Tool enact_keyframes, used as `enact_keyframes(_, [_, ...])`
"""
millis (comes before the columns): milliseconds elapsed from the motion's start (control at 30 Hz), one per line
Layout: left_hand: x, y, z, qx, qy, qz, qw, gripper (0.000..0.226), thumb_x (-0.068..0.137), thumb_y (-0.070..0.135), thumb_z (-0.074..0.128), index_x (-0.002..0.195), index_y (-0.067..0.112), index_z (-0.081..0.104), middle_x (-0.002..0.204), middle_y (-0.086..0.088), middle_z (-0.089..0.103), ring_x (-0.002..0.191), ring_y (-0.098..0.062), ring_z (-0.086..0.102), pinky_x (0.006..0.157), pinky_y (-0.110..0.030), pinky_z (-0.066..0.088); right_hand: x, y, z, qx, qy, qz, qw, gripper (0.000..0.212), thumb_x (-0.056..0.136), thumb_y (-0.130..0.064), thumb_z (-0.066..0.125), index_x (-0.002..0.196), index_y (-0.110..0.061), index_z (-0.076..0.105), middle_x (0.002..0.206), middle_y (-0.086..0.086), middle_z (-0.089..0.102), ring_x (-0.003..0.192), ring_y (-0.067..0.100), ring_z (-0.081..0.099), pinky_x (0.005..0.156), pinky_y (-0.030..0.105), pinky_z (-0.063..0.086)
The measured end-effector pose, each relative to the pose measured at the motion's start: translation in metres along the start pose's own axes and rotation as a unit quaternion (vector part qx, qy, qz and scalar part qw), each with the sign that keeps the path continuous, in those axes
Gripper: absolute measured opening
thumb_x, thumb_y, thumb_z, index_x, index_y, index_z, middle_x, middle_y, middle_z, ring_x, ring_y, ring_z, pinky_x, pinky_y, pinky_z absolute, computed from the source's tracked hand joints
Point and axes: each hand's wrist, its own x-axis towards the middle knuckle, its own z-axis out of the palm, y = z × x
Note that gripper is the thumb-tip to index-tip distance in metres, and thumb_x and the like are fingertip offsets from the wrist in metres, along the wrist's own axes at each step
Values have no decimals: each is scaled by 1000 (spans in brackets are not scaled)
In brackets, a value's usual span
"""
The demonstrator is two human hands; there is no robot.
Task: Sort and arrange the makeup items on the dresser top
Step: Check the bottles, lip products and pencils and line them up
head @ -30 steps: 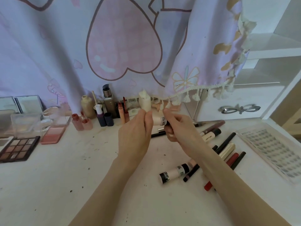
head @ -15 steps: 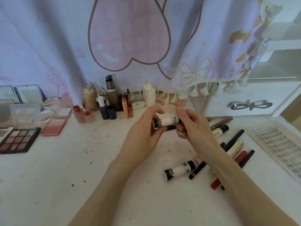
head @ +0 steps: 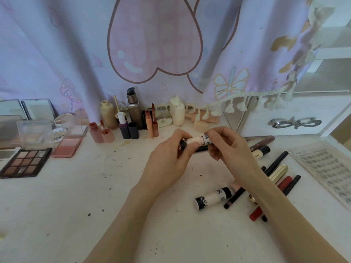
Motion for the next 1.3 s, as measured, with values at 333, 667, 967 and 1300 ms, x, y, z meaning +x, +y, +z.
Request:
enact_keyframes(333, [0, -2, 1, 13, -46, -33, 998, 25, 90, 39, 51, 99, 32, 30, 87, 0, 60, 61, -11, 48, 59, -31, 43, 1, 3, 0, 1, -4, -21, 1000, 11, 92, -6, 53, 95, -11, 62, 74, 1, 61, 64, 14, 55, 52, 22, 42])
enact_keyframes(667, [1, -1, -3, -2, -14, -36, 999, 16, 92, 35, 50, 101, 31, 37, 96, 4, 60, 80, -16, 55, 75, -39, 47, 2, 0, -2, 48, -4, 17, 999, 11, 91, -13, 56, 89, -9, 66, 60, 2, 57, 54, 15, 48, 50, 23, 37])
enact_keyframes(967, [-2, 3, -2, 0, -15, -30, 999, 16, 92, 36, 48, 101, 33, 35, 93, 0, 60, 78, -17, 54, 71, -36, 46, -1, -8, -1, 62, 88, -3, 994, 13, 92, -20, 55, 80, -15, 59, 52, -6, 56, 49, 5, 50, 50, 14, 45])
enact_keyframes(1300, [-2, 6, -3, -9, -12, -38, 999, 17, 92, 34, 48, 102, 32, 35, 95, 0, 60, 81, -19, 55, 74, -39, 47, -1, -13, -2, 73, 120, -9, 990, 16, 92, -18, 55, 77, -14, 57, 50, -6, 55, 46, 4, 48, 49, 14, 43])
